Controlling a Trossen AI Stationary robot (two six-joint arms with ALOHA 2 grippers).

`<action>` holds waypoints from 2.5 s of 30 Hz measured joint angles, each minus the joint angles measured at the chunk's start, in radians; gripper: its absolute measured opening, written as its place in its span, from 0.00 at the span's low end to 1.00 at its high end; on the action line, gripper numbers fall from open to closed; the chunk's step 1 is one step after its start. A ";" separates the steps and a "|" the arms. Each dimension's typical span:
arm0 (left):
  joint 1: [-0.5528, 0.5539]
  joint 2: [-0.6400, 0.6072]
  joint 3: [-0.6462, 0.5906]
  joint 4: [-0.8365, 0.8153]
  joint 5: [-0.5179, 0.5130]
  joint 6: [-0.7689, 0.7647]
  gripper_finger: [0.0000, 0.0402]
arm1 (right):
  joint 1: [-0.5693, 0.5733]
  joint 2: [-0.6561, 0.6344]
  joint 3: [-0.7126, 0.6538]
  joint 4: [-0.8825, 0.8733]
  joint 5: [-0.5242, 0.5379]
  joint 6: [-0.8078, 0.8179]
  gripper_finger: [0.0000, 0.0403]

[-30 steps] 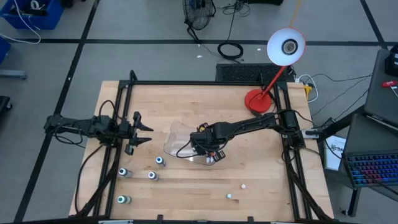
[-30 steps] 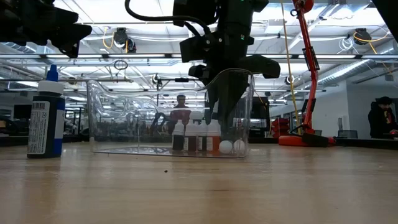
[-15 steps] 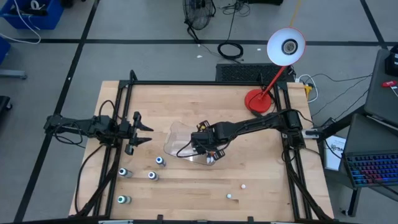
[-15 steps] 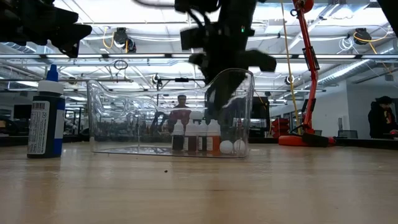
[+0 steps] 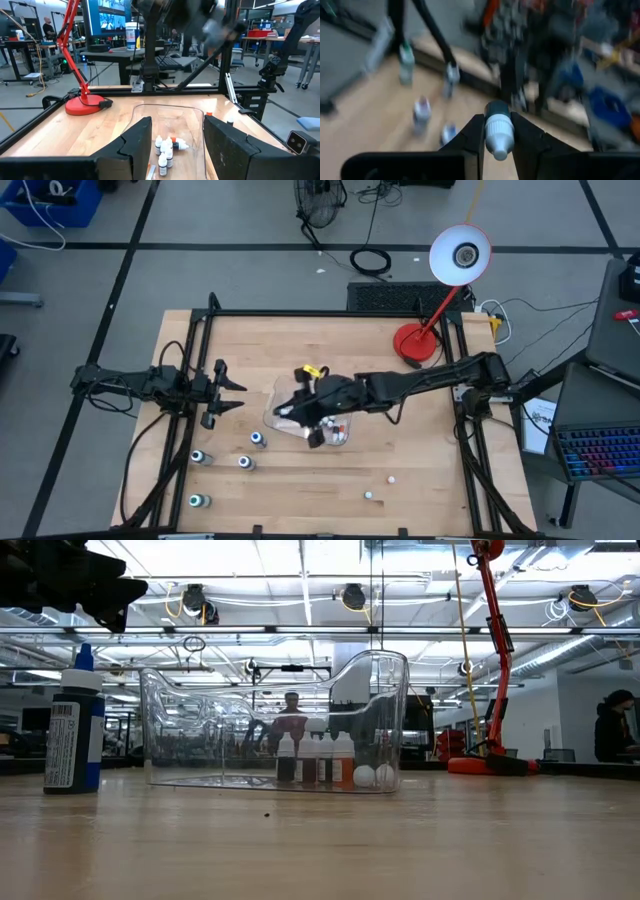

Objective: Pick & Place food coloring
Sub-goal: Put the small blue food coloring bottle into the transparent bin

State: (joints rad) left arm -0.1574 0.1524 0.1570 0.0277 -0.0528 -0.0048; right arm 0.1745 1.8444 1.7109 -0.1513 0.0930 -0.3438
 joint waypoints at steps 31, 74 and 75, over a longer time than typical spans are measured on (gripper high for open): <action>0.000 0.000 0.000 -0.001 0.000 0.000 0.45 | -0.122 0.426 0.492 -0.798 -0.121 0.059 0.14; 0.000 0.000 0.000 -0.001 0.000 0.000 0.45 | -0.174 0.434 0.291 -0.819 -0.107 0.116 0.25; 0.000 0.000 0.000 -0.001 0.000 0.000 0.45 | -0.174 0.428 0.291 -0.824 -0.089 0.116 0.25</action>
State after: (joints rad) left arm -0.1575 0.1524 0.1570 0.0269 -0.0532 -0.0048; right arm 0.0006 2.2727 2.0018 -0.9750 0.0045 -0.2281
